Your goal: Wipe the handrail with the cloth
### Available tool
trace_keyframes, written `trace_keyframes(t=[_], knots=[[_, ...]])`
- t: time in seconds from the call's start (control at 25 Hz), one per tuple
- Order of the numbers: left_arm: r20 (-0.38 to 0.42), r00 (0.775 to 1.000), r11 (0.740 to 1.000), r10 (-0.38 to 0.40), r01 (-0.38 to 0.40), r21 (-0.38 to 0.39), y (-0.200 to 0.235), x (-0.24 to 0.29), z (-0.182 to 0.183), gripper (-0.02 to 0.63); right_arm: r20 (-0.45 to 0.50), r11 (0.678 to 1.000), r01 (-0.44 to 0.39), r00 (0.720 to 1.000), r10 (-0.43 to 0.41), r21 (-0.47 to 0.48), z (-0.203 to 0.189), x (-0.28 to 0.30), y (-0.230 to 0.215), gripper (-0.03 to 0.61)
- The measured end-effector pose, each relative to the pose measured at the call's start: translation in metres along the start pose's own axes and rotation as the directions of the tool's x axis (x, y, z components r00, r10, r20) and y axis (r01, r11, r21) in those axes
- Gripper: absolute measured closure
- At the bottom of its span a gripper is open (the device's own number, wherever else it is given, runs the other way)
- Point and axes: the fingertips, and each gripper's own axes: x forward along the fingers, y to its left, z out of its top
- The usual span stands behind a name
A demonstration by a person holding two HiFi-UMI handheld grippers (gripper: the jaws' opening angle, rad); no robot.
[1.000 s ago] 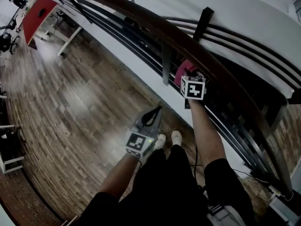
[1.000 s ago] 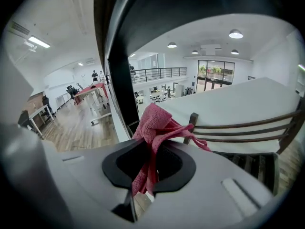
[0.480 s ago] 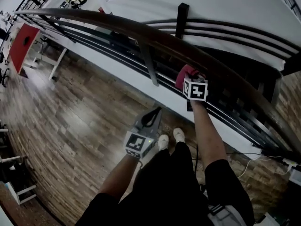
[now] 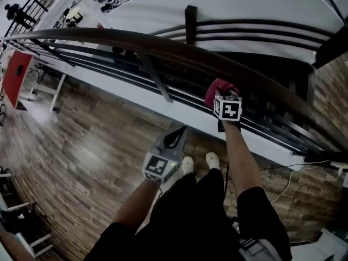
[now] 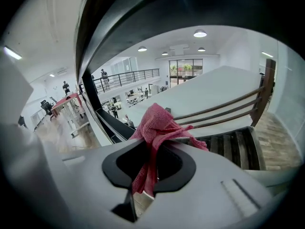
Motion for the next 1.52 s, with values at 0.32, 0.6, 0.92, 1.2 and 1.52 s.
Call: trace_keyframes(t=[0.32,0.6,0.92,1.2,1.52], knots=[[-0.034,0.999,0.999,-0.039,0.039,0.006,-0.019,0.019,-0.007,0.614,0.022,1.0,0.012,1.0,-0.012,-0.006,-0.01,-0.015,-0.024,0.531],[-0.032,0.998,0.998,-0.056,0.057,0.034,-0.064,0.042,-0.012,0.614,0.023,1.0,0.012,1.0,-0.012,-0.024,-0.025,-0.037,-0.065,0.531],[-0.025,0.999,0.998,-0.044,0.044,0.036,-0.125,0.064,-0.018,0.614,0.017,0.999,0.022,1.0,-0.021,-0.037,-0.05,-0.066,-0.124,0.531],[-0.029,0.998,0.997,-0.056,0.057,0.048,-0.172,0.085,-0.03,0.614,0.037,0.999,0.034,0.999,-0.033,-0.033,-0.069,-0.093,-0.173,0.531],[-0.015,0.995,0.993,-0.095,0.096,0.062,-0.228,0.108,-0.032,0.614,0.054,0.997,0.079,0.996,-0.077,-0.026,-0.091,-0.127,-0.229,0.531]])
